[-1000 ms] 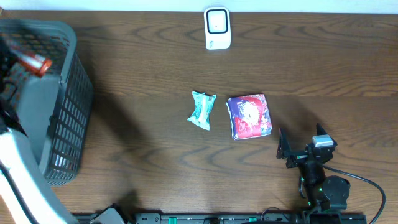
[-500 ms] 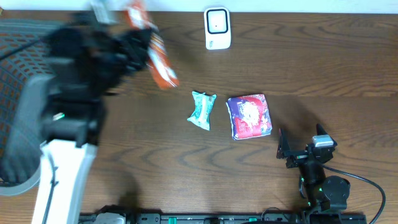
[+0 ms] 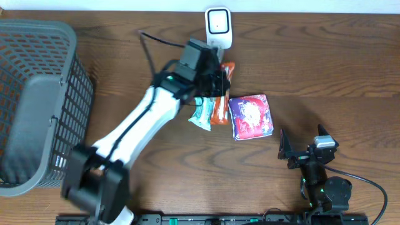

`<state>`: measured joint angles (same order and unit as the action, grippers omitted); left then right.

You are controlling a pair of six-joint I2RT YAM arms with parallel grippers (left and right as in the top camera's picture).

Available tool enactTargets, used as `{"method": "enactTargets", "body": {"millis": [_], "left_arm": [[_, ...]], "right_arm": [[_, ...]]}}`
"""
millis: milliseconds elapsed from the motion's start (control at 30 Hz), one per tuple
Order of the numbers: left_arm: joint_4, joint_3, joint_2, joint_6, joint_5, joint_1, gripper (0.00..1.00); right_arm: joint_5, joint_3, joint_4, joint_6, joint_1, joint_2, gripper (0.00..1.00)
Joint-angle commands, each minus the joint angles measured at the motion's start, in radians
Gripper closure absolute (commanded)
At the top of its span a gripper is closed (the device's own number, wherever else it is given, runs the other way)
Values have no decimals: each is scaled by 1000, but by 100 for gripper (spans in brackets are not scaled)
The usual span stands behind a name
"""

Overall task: Scan the item barcode
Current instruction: 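Hold the red snack bar barcode under the scanner, then release the snack bar on the table and move left gripper to basket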

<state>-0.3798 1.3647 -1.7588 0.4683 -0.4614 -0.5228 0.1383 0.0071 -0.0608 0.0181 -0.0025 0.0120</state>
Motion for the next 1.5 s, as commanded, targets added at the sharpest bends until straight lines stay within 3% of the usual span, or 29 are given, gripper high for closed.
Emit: {"method": "enactTargets", "body": {"millis": [0,400,467,600,667,900,1167,1400,1467], "left_arm": [[-1,-2,-76,-26,44,-7,93],[30,-2,-166,-19,108,-7,91],[33,-2,-166,-18,108,-7,85],[37,-2,-166,-18,108,-7,84],[37,-2,-166,-19,108,-7,73],[44,3,-139,-19,108,15,72],[21,5,91,-62,108,155,61],[18,5,378,-105,108,393,60],[17,5,443,-121,108,476,53]], "right_arm": [[2,-2,-4,11,-3,-6,1],[2,-2,-4,11,-3,-6,1],[2,-2,-4,11,-3,-6,1],[2,-2,-4,11,-3,-6,1],[2,-2,-4,11,-3,-6,1],[2,-2,-4,11,-3,-6,1],[2,-2,-4,11,-3,-6,1],[2,-2,-4,11,-3,-6,1],[2,-2,-4,11,-3,-6,1]]}}
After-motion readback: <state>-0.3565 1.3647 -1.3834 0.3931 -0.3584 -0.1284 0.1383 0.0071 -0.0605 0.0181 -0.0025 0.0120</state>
